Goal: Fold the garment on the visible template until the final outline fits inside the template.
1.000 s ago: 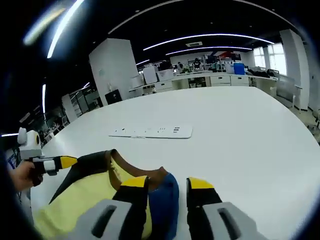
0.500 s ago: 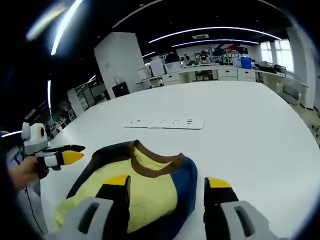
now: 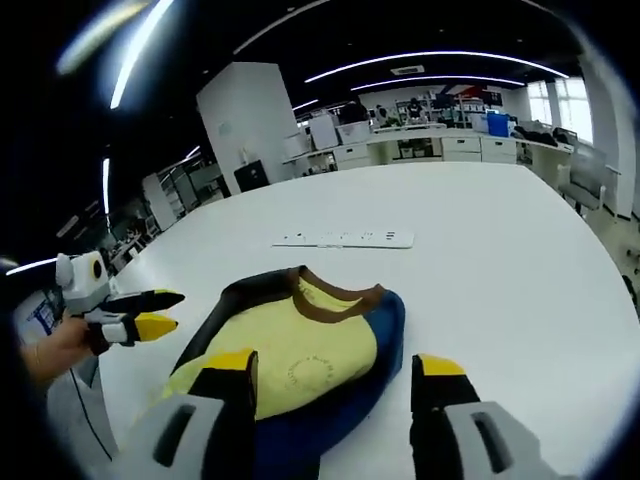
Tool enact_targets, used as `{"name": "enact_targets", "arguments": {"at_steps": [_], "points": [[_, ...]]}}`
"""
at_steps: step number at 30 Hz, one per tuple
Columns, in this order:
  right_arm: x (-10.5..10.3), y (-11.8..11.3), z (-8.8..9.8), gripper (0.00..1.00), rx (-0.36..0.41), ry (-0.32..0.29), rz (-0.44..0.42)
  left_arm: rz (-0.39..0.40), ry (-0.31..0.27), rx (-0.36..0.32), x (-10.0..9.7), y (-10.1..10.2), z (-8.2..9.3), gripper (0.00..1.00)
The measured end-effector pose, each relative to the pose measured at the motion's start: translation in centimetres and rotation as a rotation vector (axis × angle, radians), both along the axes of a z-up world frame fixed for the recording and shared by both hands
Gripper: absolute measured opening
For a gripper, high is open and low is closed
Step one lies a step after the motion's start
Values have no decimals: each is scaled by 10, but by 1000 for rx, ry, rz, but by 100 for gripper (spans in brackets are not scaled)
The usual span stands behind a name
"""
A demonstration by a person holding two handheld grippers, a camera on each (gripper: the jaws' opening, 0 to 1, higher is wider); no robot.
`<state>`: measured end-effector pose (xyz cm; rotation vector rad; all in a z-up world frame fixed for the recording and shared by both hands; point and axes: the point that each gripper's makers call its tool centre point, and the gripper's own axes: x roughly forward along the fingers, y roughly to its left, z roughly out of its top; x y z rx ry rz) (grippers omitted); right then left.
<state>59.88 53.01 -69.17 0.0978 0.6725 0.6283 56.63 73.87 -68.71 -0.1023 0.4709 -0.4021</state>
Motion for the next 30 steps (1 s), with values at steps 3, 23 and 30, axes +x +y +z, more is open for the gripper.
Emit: {"name": "enact_targets", "arguments": {"at_steps": [3, 23, 30], "points": [[-15, 0, 3, 62, 14, -2, 32, -18, -8, 3, -9, -3, 3, 50], [-108, 11, -3, 53, 47, -38, 342, -135, -9, 20, -77, -28, -4, 46], [-121, 10, -17, 44, 3, -73, 382, -146, 13, 10, -95, -35, -14, 43]]}}
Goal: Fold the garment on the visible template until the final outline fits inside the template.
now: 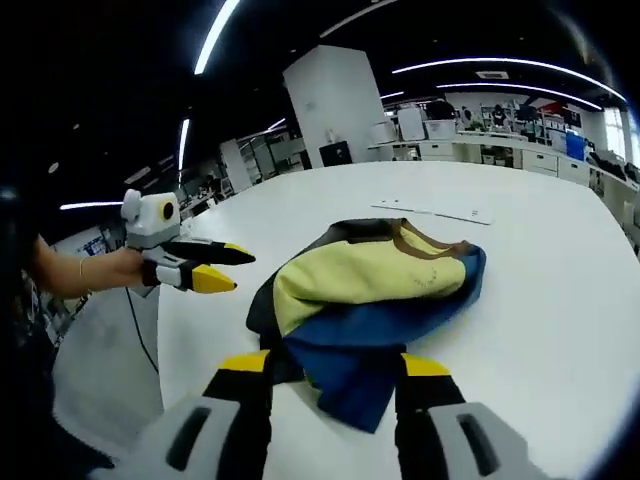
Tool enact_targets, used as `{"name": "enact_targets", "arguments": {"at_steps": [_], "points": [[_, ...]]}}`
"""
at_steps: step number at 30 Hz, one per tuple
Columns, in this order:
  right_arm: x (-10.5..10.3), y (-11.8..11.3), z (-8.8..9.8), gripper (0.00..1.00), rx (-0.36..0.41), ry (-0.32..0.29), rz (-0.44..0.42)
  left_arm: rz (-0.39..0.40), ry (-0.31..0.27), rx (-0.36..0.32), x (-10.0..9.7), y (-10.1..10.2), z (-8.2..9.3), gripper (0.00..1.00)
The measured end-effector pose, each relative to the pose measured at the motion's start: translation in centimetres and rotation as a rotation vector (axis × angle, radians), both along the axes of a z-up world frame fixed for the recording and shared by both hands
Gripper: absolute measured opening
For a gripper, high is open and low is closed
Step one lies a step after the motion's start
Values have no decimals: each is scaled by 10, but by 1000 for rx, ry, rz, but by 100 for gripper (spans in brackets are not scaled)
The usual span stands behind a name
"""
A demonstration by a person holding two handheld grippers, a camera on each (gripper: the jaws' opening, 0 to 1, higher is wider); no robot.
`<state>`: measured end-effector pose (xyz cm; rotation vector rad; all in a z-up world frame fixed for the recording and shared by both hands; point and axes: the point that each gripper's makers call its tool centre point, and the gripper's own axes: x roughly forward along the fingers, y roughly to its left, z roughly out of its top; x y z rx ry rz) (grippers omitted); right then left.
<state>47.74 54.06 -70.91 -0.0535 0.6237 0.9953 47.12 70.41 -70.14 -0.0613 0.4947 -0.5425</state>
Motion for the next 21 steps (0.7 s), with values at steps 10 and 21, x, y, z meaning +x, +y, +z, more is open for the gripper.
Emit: {"name": "enact_targets", "arguments": {"at_steps": [10, 21], "points": [[-6, -4, -15, 23, -32, -22, 1, 15, 39, -17, -16, -10, -19, 36], [-11, -3, -29, 12, -41, -36, -15, 11, 81, -48, -20, -30, -38, 28]]}}
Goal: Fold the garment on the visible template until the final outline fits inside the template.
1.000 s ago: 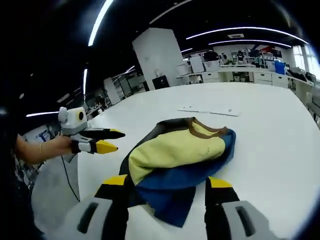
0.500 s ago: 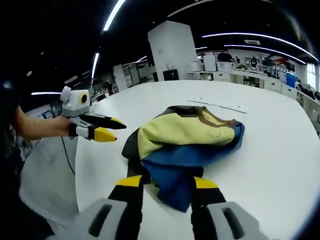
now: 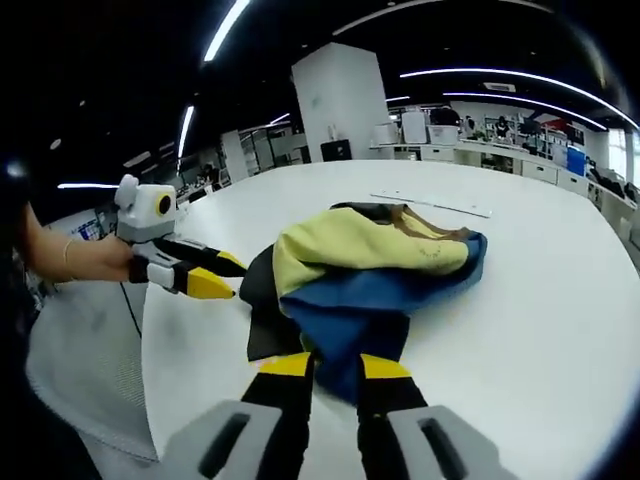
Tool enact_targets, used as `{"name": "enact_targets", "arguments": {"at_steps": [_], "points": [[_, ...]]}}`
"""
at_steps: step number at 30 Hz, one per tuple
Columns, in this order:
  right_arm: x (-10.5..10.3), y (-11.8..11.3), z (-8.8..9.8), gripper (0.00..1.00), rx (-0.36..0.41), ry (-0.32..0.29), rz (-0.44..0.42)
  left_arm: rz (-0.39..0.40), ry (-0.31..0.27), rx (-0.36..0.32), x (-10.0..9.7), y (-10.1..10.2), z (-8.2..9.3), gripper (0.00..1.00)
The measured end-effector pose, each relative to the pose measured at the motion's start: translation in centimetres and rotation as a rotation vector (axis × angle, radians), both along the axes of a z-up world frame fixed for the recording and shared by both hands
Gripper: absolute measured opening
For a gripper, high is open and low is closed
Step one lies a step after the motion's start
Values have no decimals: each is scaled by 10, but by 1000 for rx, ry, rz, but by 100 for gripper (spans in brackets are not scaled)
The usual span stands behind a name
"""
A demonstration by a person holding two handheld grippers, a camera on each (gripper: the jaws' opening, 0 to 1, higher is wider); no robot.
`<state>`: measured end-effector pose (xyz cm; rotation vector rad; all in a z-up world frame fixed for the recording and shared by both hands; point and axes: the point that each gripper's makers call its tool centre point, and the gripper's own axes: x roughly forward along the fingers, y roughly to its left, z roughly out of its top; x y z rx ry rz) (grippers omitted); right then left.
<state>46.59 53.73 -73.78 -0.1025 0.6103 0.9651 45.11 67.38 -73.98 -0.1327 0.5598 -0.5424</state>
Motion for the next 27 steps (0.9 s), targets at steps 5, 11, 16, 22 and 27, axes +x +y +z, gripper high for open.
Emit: {"name": "enact_targets", "arguments": {"at_steps": [5, 11, 16, 22, 27], "points": [[1, 4, -2, 4, 9, -4, -23, -3, 14, 28, 1, -2, -11, 21], [4, 7, -5, 0, -12, -36, -44, 13, 13, 12, 5, -4, -14, 14], [6, 8, -4, 0, -11, -44, -64, 11, 24, -13, 6, -10, -16, 0], [7, 1, 2, 0, -11, -59, -81, 34, 16, -19, 6, -3, -11, 0], [13, -6, 17, 0, 35, -67, -128, 37, -7, -25, 6, 6, 6, 0]]}}
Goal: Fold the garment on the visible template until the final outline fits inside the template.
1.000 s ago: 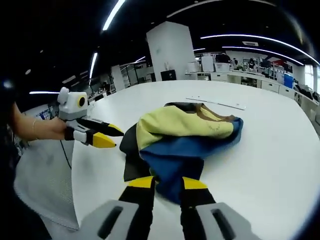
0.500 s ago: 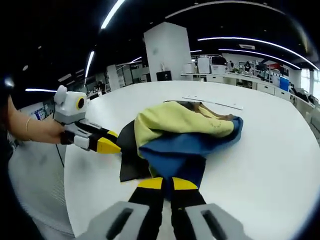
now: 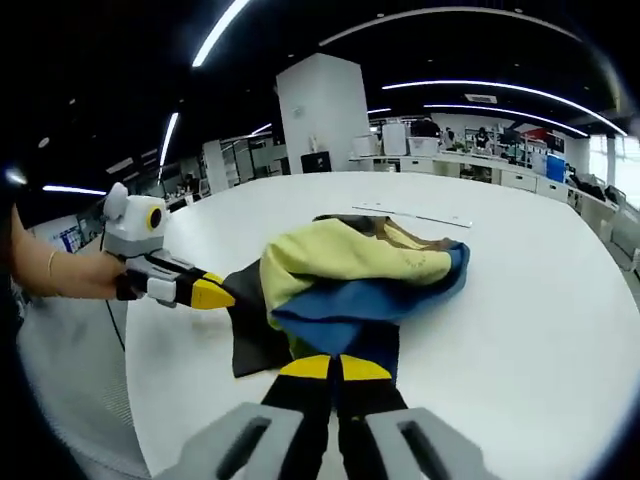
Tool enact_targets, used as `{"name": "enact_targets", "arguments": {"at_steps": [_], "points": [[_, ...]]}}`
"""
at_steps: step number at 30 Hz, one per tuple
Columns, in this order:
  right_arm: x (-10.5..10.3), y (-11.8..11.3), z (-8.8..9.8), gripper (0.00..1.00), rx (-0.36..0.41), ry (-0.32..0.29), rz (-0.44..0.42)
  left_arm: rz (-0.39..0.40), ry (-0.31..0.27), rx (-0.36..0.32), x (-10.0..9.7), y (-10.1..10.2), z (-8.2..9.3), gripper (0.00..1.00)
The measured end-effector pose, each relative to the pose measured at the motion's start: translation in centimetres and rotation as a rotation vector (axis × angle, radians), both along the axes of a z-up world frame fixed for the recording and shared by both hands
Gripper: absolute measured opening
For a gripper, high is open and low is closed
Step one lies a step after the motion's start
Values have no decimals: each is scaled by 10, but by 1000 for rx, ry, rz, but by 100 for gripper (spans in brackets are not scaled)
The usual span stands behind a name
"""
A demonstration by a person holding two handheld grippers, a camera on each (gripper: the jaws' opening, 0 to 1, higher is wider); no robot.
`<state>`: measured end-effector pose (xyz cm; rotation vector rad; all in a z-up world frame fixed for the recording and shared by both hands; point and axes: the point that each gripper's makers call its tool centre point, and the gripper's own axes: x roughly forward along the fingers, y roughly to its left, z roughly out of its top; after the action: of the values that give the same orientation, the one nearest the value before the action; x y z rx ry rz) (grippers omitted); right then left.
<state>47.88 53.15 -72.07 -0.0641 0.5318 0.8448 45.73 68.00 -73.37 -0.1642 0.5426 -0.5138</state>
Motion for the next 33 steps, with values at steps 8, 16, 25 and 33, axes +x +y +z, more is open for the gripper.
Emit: {"name": "enact_targets", "arguments": {"at_steps": [8, 16, 25, 33], "points": [[11, -25, 19, 0, 1, -2, -50, 57, -61, -8, 4, 34, 34, 0], [23, -53, 34, 0, -4, 16, -97, 181, -98, -31, 12, 78, 52, 0], [38, -90, 33, 0, -51, 53, -183, 305, -84, 68, 16, 124, 47, 0], [46, -116, 31, 0, -88, 86, -236, 352, -47, 156, 19, 158, 34, 0]]}}
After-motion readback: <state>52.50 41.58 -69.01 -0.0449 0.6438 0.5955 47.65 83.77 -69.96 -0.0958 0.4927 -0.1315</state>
